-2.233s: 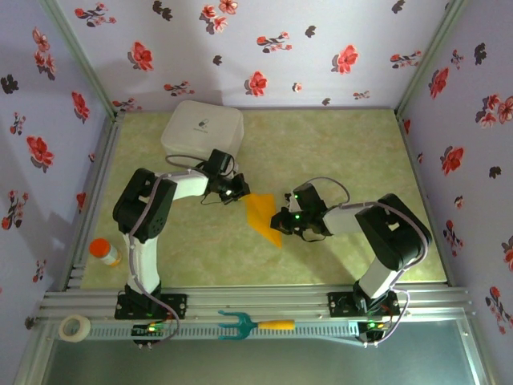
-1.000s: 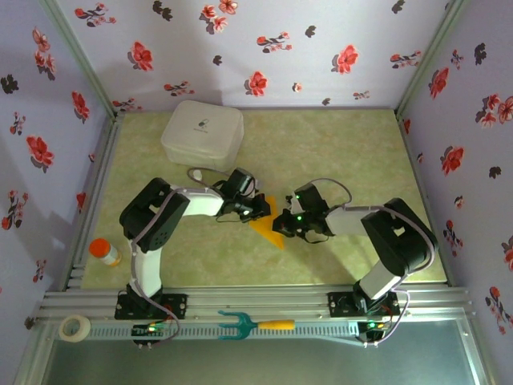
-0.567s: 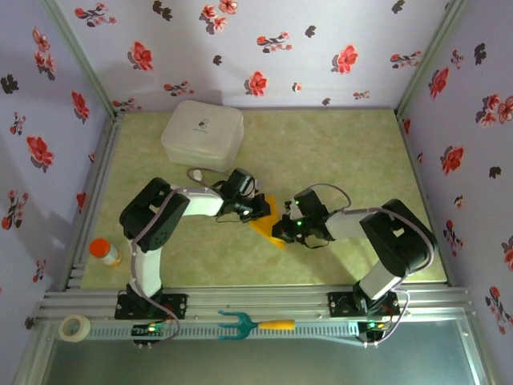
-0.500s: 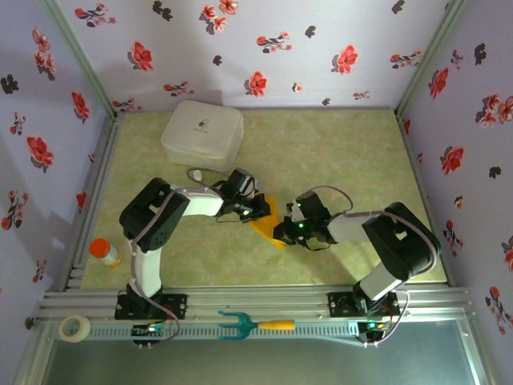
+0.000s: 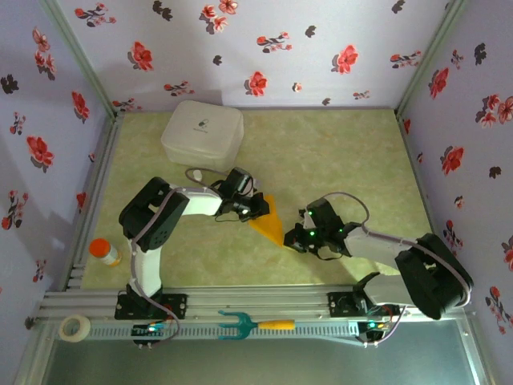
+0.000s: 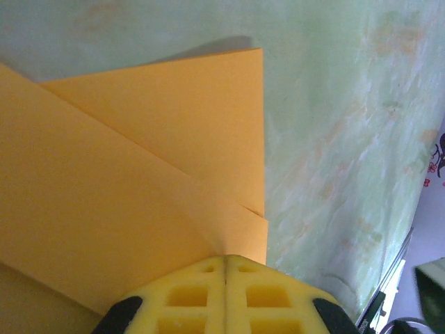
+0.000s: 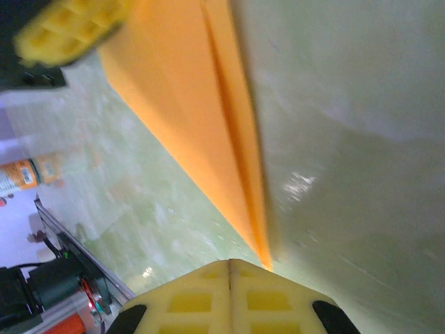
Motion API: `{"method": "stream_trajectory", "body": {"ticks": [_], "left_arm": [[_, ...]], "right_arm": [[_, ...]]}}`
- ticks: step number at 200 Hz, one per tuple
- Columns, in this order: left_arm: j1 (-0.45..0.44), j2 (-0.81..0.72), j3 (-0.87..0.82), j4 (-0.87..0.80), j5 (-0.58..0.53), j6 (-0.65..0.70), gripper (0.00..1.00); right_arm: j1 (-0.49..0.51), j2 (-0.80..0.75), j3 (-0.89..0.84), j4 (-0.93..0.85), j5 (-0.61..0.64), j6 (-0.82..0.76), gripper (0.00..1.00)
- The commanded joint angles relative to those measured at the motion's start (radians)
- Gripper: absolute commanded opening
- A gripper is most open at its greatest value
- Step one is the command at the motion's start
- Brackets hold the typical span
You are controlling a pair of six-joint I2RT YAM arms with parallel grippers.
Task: Fold a paper plane with a square sheet of paper (pick it up from the middle)
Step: Fourth fold the wing at the center of the table.
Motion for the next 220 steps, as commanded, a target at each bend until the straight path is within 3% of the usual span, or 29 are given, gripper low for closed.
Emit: {"method": "stream_trajectory", "body": {"ticks": [1, 80, 137, 220], "left_arm": [[0.013, 0.027, -0.027, -0.05, -0.041, -0.004, 0.04], [0.013, 0.026, -0.011, -0.052, -0.034, -0.003, 0.04], [0.041, 0.027, 0.0, -0.052, -0.019, 0.019, 0.04], [0.185, 0.055, 0.049, -0.104, 0.02, 0.104, 0.05]], "right_arm": [[0.005, 0.031, 0.078, 0.003, 0.049, -0.004, 0.05], [-0.002, 0.363, 0.263, 0.072, -0.015, -0.05, 0.04], [-0.01, 0.397, 0.114, 0.128, 0.011, -0.04, 0.0], [-0.014, 0.407, 0.089, 0.16, -0.003, -0.038, 0.0]]}}
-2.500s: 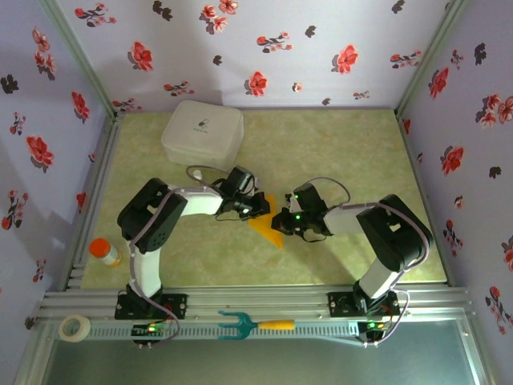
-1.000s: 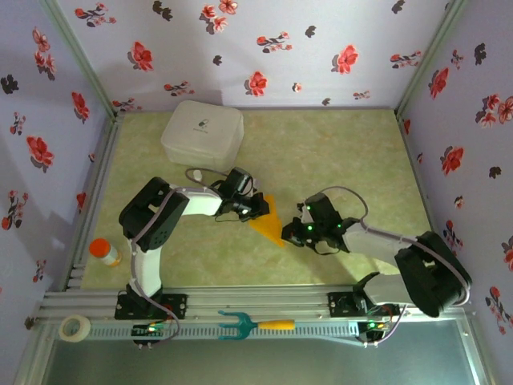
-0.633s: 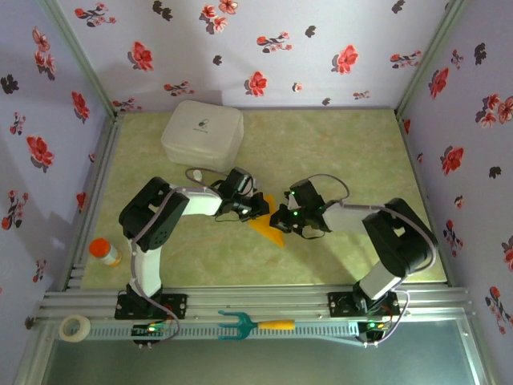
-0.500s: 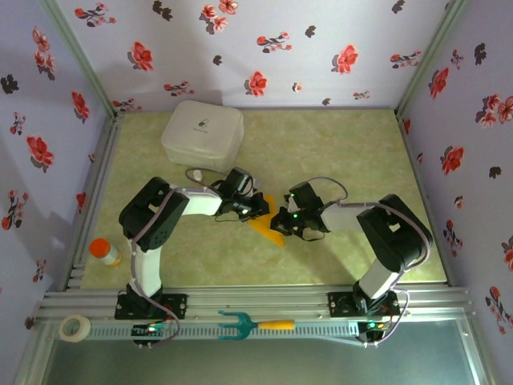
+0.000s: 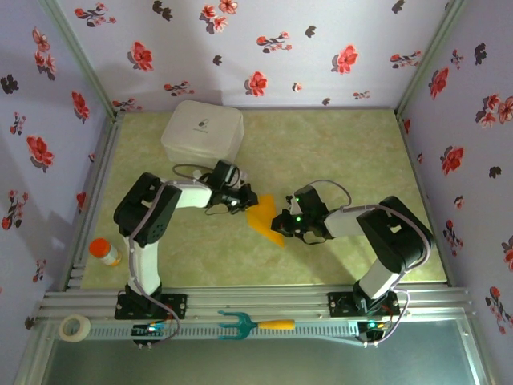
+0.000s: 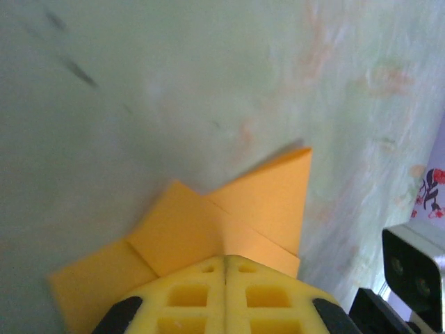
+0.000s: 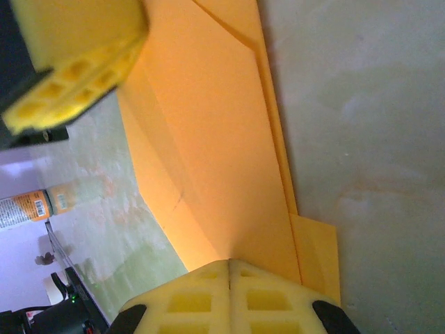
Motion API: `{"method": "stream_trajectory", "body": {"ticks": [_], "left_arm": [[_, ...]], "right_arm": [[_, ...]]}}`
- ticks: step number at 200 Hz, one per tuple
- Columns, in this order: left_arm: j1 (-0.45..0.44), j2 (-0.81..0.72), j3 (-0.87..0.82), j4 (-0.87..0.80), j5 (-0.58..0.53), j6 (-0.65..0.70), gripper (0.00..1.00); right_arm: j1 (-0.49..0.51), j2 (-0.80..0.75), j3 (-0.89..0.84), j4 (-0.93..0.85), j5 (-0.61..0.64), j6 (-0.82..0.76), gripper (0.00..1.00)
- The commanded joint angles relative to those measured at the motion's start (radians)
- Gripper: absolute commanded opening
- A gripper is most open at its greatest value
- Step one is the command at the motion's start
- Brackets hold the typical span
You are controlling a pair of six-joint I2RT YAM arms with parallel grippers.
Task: Fold a paper plane with a square sheet of paper (pick it up from the middle)
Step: Fourth fold the wing at the center of the table.
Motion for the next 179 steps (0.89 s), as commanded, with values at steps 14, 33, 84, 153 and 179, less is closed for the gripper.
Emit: {"method": "stream_trajectory", "body": {"ticks": [14, 33, 84, 153, 179], "left_arm": [[0.071, 0.049, 0.041, -0.088, -0.018, 0.083, 0.05], [0.092, 0.047, 0.051, -0.1, -0.018, 0.097, 0.05], [0.116, 0.017, 0.105, -0.148, -0.022, 0.119, 0.05], [0.069, -0.114, 0.069, -0.151, -0.05, 0.101, 0.06], [0.032, -0.112, 0.054, -0.127, -0.039, 0.092, 0.06]], "right_arm": [[0.0, 0.04, -0.056, -0.099, 0.027, 0.003, 0.0], [-0.003, 0.044, -0.062, -0.087, 0.026, 0.006, 0.0], [-0.007, 0.048, -0.065, -0.076, 0.017, 0.009, 0.0], [-0.009, 0.044, -0.062, -0.078, 0.018, 0.011, 0.0], [-0.009, 0.04, -0.059, -0.084, 0.019, 0.009, 0.0]]}}
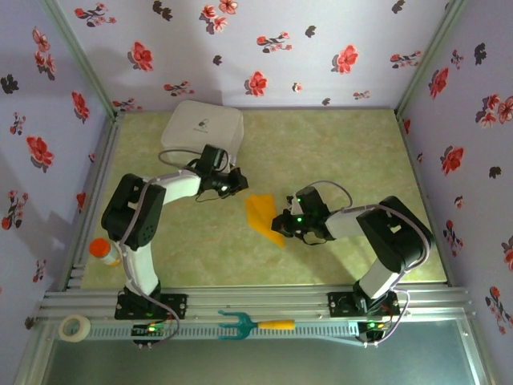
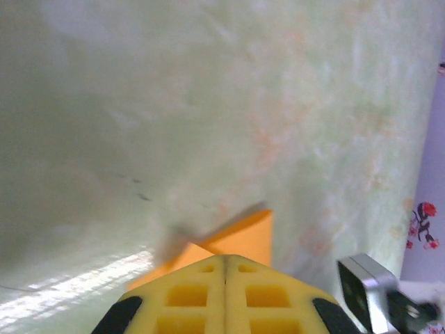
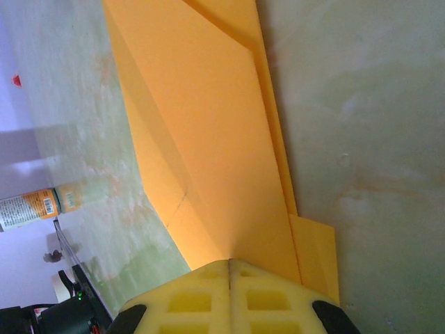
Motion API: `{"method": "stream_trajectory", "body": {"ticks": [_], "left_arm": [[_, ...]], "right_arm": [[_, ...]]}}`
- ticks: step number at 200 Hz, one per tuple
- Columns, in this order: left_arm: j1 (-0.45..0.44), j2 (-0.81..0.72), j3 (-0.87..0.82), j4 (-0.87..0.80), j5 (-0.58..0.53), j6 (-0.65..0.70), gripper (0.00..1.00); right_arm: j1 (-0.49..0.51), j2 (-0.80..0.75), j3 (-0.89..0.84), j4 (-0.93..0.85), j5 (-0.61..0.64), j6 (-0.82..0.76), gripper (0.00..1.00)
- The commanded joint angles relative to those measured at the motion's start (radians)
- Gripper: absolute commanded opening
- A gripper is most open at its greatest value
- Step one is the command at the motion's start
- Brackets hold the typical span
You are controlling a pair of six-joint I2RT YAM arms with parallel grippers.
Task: Fold a paper plane with a square sheet of paper (pick it up from the middle)
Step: Fourth fold the wing at the center of the table.
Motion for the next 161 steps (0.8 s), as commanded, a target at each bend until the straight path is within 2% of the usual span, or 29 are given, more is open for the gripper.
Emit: {"method": "stream_trajectory", "body": {"ticks": [1, 69, 113, 141, 161], "left_arm": [[-0.036, -0.017, -0.029, 0.008, 0.003, 0.001, 0.06], [-0.129, 0.06, -0.048, 0.09, 0.034, -0.051, 0.06], [-0.139, 0.091, -0.129, 0.148, 0.004, -0.084, 0.06], [-0.137, 0.105, -0.149, 0.167, 0.006, -0.097, 0.05], [-0.133, 0.102, -0.163, 0.182, 0.002, -0.112, 0.05]], "right_arm": [[0.0, 0.038, -0.039, -0.13, 0.038, 0.003, 0.0], [0.0, 0.038, -0.03, -0.114, 0.026, 0.01, 0.02], [0.0, -0.002, -0.011, -0.102, 0.013, 0.032, 0.06], [0.0, -0.082, 0.009, -0.128, 0.003, 0.05, 0.18], [0.0, -0.178, 0.016, -0.231, 0.044, 0.041, 0.27]]}}
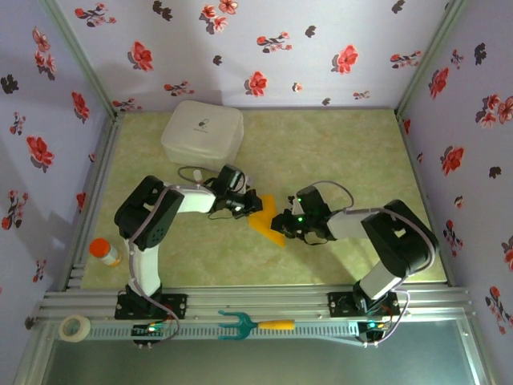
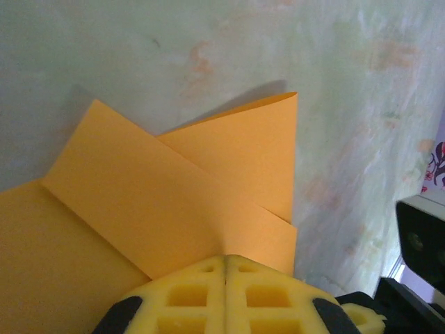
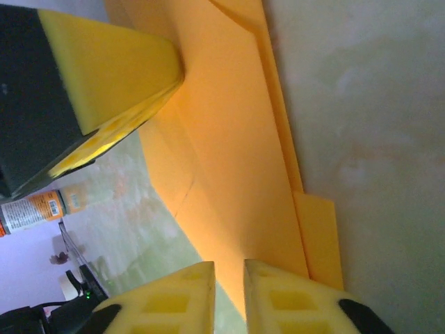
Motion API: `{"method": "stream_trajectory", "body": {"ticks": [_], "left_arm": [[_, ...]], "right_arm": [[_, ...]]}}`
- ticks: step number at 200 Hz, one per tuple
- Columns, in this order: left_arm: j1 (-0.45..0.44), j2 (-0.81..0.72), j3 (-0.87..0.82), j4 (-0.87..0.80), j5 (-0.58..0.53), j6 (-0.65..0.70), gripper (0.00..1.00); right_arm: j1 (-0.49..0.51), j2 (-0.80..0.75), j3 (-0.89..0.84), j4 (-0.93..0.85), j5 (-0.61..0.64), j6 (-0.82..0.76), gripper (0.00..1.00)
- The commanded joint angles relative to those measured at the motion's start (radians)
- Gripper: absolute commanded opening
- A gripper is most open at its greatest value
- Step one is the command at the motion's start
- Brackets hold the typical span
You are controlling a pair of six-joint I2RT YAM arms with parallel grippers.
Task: Fold a paper plane with a square sheet of paper (pick it up from the middle)
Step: Fourth fold the wing at the center of the table.
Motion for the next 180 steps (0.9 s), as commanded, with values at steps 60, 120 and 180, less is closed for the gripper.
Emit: {"method": "stream_trajectory", "body": {"ticks": [60, 120, 180], "left_arm": [[0.009, 0.017, -0.038, 0.012, -0.022, -0.041, 0.05], [0.009, 0.007, -0.038, 0.005, -0.022, -0.045, 0.05], [0.009, 0.006, -0.034, 0.001, -0.02, -0.051, 0.05]], "right_arm": [[0.0, -0.352, -0.049, -0.348, 0.157, 0.091, 0.45], [0.001, -0.361, -0.144, -0.23, 0.07, 0.182, 0.45], [0.001, -0.305, -0.159, -0.168, 0.032, 0.203, 0.4]]}}
